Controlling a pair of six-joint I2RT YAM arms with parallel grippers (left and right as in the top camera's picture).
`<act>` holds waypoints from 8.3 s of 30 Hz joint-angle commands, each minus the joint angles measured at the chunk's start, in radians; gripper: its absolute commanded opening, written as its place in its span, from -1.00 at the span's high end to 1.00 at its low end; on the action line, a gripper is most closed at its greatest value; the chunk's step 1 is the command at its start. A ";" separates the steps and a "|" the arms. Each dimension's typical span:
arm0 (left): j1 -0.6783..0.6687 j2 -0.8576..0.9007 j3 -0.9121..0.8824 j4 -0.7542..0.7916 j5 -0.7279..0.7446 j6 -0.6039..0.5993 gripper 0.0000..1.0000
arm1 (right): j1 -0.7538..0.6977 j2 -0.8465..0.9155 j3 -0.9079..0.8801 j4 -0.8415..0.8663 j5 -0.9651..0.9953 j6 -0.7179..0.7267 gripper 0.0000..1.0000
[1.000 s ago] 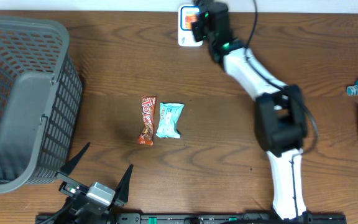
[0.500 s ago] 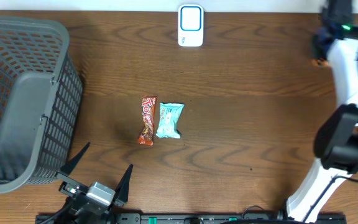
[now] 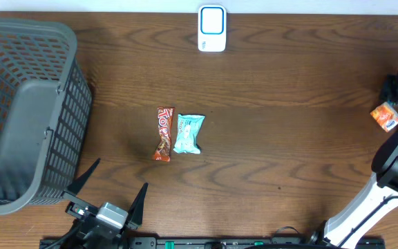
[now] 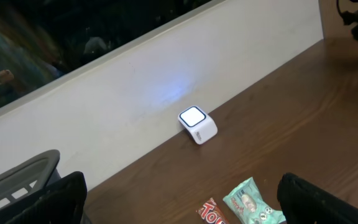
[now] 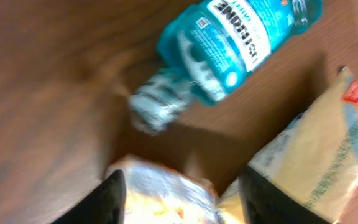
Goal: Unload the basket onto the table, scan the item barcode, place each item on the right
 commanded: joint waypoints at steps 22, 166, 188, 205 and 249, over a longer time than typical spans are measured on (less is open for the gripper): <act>-0.004 -0.007 -0.002 0.002 -0.002 0.010 -0.95 | 0.821 -0.091 -0.090 -0.113 -0.903 0.318 -0.92; -0.004 -0.007 -0.002 0.002 -0.001 0.010 -0.96 | 1.162 0.073 -0.140 -0.085 0.137 0.632 -0.18; -0.004 -0.007 -0.002 0.005 -0.001 0.010 -0.96 | 0.951 0.055 0.012 -0.489 -1.260 -0.003 0.97; -0.004 -0.007 -0.002 0.005 -0.001 0.010 -0.96 | 0.907 0.055 0.011 -0.870 -1.573 0.229 0.98; -0.004 -0.007 -0.002 0.005 -0.001 0.010 -0.96 | 0.915 -0.022 0.115 -0.424 -1.119 -0.222 0.97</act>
